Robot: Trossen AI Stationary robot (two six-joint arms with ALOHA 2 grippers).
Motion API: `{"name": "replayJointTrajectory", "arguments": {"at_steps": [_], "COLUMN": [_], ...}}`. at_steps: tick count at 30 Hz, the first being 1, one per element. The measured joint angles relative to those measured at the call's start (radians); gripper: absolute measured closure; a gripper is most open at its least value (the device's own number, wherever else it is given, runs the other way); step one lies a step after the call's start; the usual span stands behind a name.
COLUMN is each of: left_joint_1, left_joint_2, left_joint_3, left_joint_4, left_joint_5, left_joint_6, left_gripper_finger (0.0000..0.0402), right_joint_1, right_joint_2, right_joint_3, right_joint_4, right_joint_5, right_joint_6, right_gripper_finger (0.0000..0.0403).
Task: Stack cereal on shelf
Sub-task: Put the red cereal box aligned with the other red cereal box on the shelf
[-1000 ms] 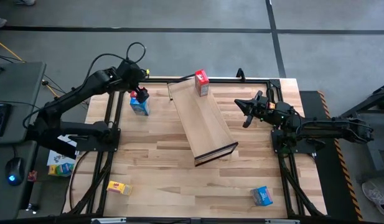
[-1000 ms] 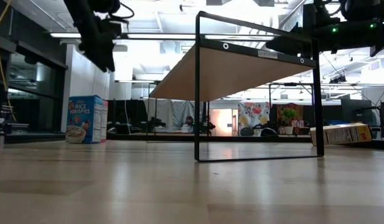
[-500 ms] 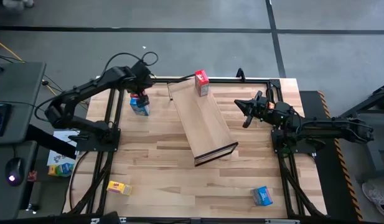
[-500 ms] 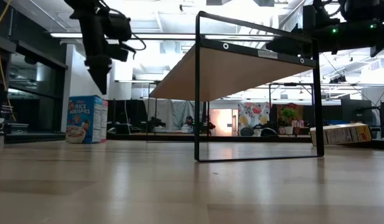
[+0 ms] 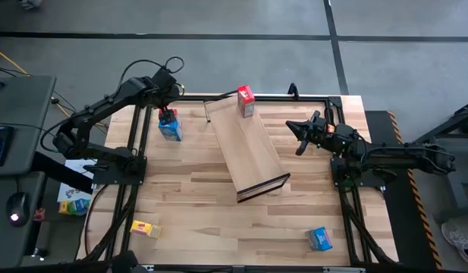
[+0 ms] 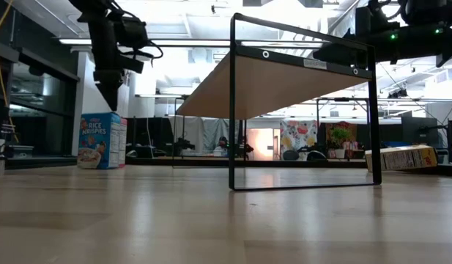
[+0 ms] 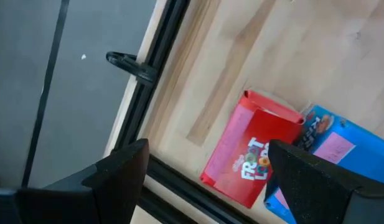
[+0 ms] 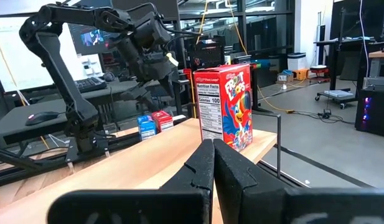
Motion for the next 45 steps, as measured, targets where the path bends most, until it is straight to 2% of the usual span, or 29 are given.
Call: {"name": "replayJointTrajectory", "arguments": {"at_steps": [6, 12, 24, 37, 45], "left_joint_1": [-0.001, -0.045, -0.125, -0.127, -0.127], "left_joint_2": [0.0, 0.0, 0.0, -0.001, -0.001], "left_joint_3": [-0.002, -0.062, -0.076, -0.077, -0.077], "left_joint_4": [0.002, 0.012, 0.018, 0.063, 0.16], "left_joint_5": [-0.036, -0.082, -0.105, -0.122, -0.138], "left_joint_6": [0.009, 0.017, 0.006, 0.047, 0.088], "left_gripper_finger": [0.008, 0.008, 0.008, 0.008, 0.008], "right_joint_1": [0.0, 0.0, 0.0, 0.0, 0.0], "right_joint_2": [0.0, 0.0, 0.0, 0.0, 0.0], "right_joint_3": [0.0, 0.0, 0.0, 0.0, 0.0], "right_joint_4": [0.0, -0.001, -0.003, -0.007, -0.007], "right_joint_5": [0.0, 0.0, -0.001, 0.001, 0.008], "right_joint_6": [0.0, 0.0, -0.003, -0.008, 0.0], "right_gripper_finger": [0.0403, 0.0403, 0.0403, 0.0403, 0.0403]}}
